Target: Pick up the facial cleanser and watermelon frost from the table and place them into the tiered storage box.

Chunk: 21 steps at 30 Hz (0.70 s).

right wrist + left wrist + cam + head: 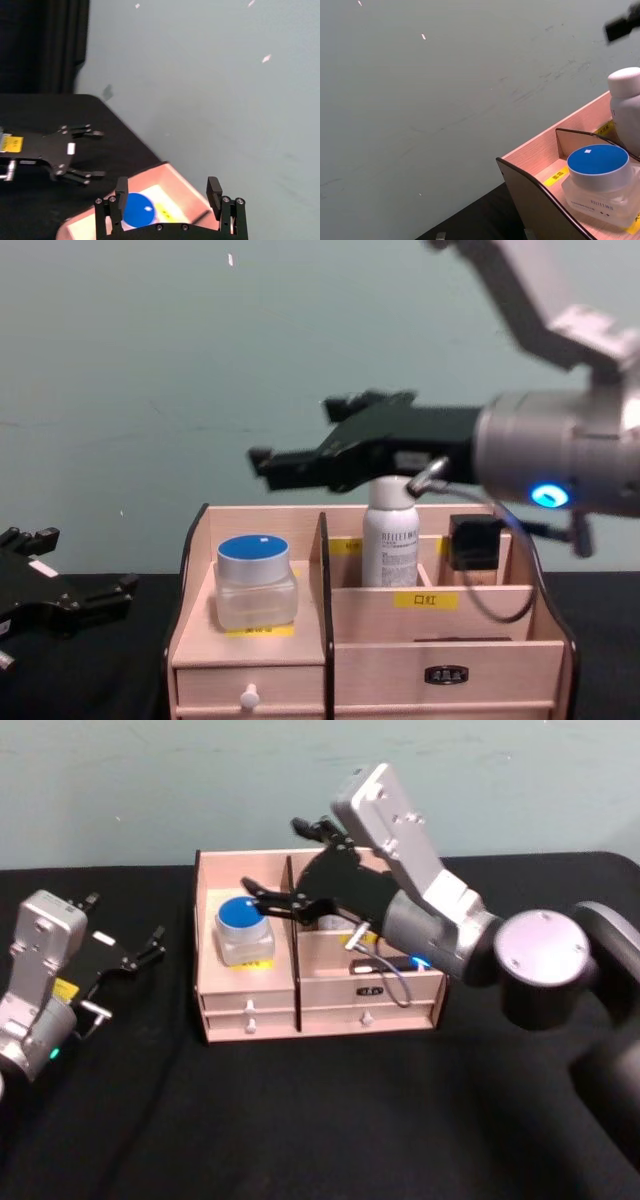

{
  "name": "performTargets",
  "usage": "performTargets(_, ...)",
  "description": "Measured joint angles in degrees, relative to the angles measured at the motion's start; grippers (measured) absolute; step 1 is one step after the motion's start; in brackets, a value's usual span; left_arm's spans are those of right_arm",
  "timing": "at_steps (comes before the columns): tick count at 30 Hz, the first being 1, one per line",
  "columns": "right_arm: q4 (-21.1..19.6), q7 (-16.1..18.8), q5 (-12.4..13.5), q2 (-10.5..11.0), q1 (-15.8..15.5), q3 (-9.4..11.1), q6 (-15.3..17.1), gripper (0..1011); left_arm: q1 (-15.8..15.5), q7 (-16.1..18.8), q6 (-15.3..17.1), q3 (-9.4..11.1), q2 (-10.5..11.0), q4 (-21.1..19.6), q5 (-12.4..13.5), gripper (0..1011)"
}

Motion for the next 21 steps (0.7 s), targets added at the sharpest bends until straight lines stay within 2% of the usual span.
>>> performTargets(6, -6.4, -4.4, -1.9, 2.2, -4.6, 3.9, -0.3, 1002, 0.0, 0.0, 0.0, 0.0, 0.0, 0.0, 0.0, 1010)
performTargets(9, -9.6, -7.7, -3.0, 3.4, -7.8, 7.4, -0.7, 1002, 0.0, 0.0, 0.0, 0.0, 0.0, 0.0, 0.0, 1010)
performTargets(12, -10.9, -9.5, -3.3, 3.8, -9.8, 9.5, -1.0, 1002, 0.0, 0.0, 0.0, 0.0, 0.0, 0.0, 0.0, 1010)
performTargets(13, -11.5, -10.6, -3.5, 3.9, -11.0, 10.9, -1.2, 1002, 0.0, 0.0, 0.0, 0.0, 0.0, 0.0, 0.0, 1010)
performTargets(15, -11.9, -11.7, -3.6, 4.1, -12.2, 12.4, -1.3, 1002, 0.0, 0.0, 0.0, 0.0, 0.0, 0.0, 0.0, 1009)
performTargets(16, -12.1, -12.8, -3.7, 4.1, -13.4, 13.9, -1.3, 1002, 0.0, 0.0, 0.0, 0.0, 0.0, 0.0, 0.0, 1009)
performTargets(21, -11.6, -15.4, -3.5, 3.8, -16.5, 18.1, -1.5, 1002, 0.0, 0.0, 0.0, 0.0, 0.0, 0.0, 0.0, 1010)
